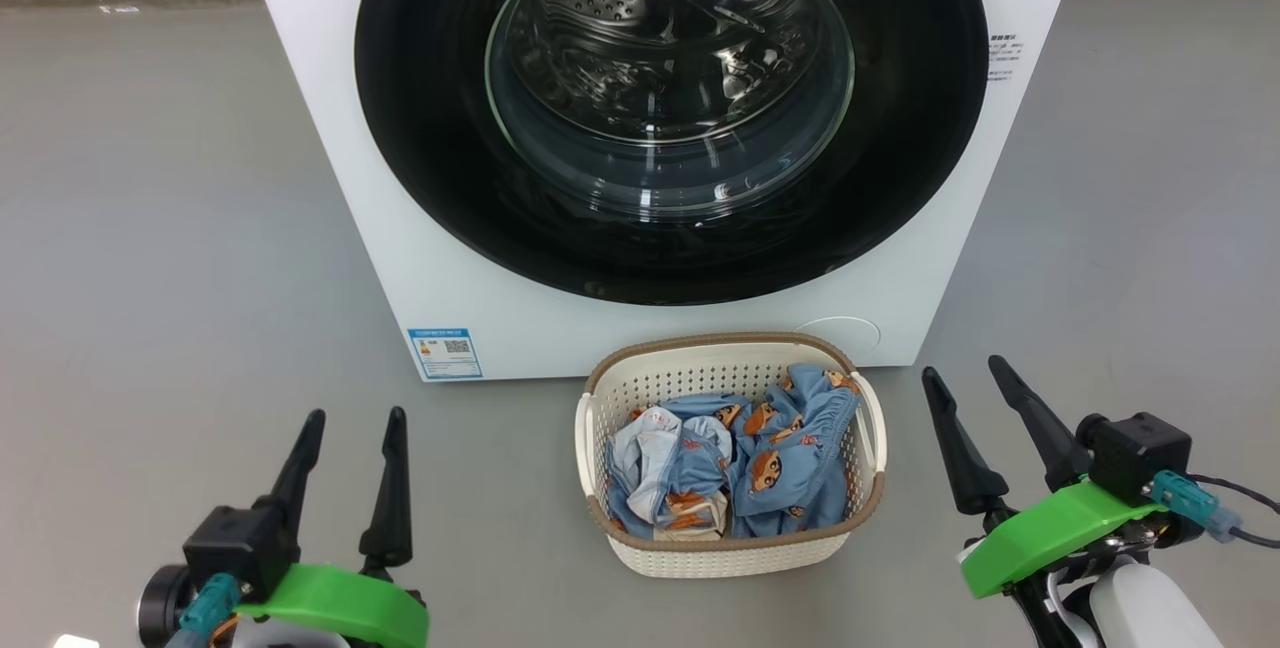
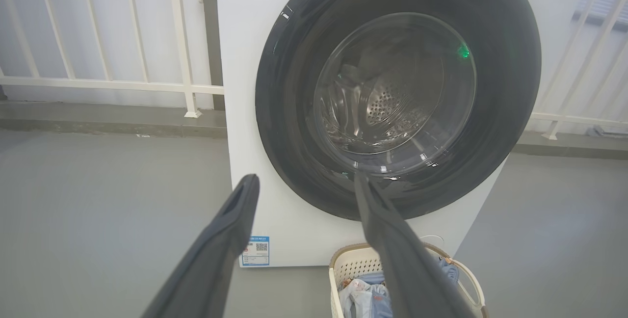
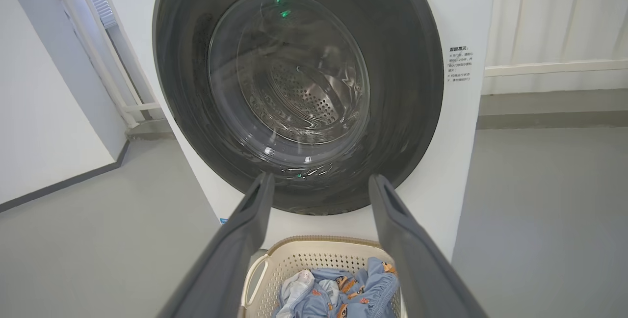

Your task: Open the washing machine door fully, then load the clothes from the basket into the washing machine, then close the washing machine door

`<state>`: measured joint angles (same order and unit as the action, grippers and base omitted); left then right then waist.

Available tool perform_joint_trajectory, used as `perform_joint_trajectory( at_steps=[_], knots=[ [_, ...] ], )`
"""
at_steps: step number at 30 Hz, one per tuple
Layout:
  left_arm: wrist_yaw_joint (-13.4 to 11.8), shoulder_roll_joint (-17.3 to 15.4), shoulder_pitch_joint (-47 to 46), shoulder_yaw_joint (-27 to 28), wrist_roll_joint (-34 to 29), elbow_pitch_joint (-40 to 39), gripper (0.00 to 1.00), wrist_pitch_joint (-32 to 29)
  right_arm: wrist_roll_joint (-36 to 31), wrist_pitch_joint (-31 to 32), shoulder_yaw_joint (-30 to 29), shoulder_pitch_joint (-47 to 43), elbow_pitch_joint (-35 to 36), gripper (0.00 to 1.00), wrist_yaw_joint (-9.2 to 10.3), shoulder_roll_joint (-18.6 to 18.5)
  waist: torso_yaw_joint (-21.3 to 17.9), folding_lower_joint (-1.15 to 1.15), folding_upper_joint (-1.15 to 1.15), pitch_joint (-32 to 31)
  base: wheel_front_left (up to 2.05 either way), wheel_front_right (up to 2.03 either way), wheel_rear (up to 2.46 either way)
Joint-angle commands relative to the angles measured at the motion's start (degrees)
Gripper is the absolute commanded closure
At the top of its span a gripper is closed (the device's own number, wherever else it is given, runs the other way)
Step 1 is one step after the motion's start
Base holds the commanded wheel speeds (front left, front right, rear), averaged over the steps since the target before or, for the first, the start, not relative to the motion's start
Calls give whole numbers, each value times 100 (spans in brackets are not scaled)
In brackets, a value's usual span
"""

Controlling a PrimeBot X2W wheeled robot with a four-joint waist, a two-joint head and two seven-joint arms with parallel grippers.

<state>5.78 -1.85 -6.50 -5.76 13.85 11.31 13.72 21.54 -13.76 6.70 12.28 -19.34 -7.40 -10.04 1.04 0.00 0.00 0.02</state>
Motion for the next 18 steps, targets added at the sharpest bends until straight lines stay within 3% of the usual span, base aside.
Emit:
perform_joint_trajectory(
  at_steps=[1,18],
  knots=[
    [-38,-103,-297,142,-227,-167,0,112,-243,-108,169,225,107,0,-9,-71,-7,0,0,2,0,0,0],
    [-91,-103,-199,205,-86,-253,0,128,-293,-124,137,213,58,0,-9,-58,-21,0,0,-35,0,0,0]
  ],
)
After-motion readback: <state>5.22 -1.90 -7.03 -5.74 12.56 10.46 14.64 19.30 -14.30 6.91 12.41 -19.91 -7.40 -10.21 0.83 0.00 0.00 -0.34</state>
